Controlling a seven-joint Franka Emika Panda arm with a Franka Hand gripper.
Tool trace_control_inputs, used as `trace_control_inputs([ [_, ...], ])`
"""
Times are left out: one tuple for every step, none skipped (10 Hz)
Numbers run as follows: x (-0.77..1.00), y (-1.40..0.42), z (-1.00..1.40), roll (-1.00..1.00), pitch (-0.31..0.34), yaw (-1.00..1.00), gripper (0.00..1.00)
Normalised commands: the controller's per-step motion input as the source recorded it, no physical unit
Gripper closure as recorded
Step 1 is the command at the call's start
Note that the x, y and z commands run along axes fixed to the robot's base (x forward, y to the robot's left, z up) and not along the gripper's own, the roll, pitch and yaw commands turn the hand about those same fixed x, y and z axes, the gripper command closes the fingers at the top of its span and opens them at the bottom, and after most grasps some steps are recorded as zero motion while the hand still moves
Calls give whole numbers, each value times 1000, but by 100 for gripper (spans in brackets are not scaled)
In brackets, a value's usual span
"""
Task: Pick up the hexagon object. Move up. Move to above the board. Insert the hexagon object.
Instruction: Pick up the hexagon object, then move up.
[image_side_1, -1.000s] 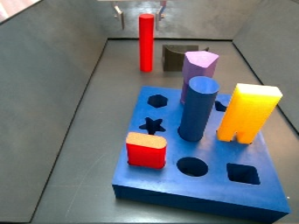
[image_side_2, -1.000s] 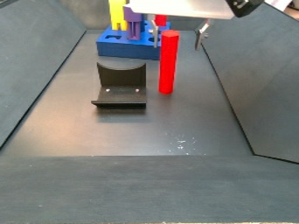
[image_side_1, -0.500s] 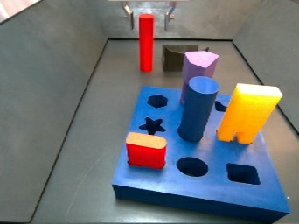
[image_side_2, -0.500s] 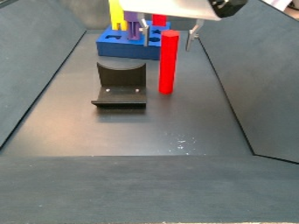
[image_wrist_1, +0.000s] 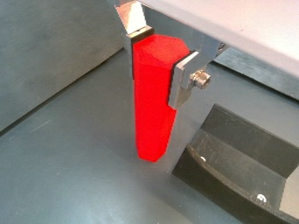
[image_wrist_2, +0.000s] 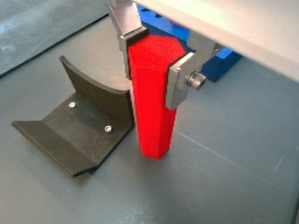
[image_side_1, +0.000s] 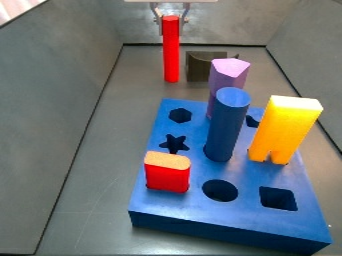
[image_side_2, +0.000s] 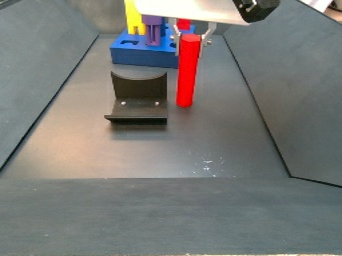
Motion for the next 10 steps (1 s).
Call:
trace_control_inputs([
  [0,0,0,0,0,0,100],
  [0,0,0,0,0,0,100],
  [0,0,0,0,0,0,100],
  [0,0,0,0,0,0,100],
  [0,0,0,0,0,0,100],
  [0,0,0,0,0,0,100],
  [0,0,0,0,0,0,100],
  [0,0,0,0,0,0,100],
  [0,0,833,0,0,0,100],
  [-25,-93,765,-7,15,-29,100],
])
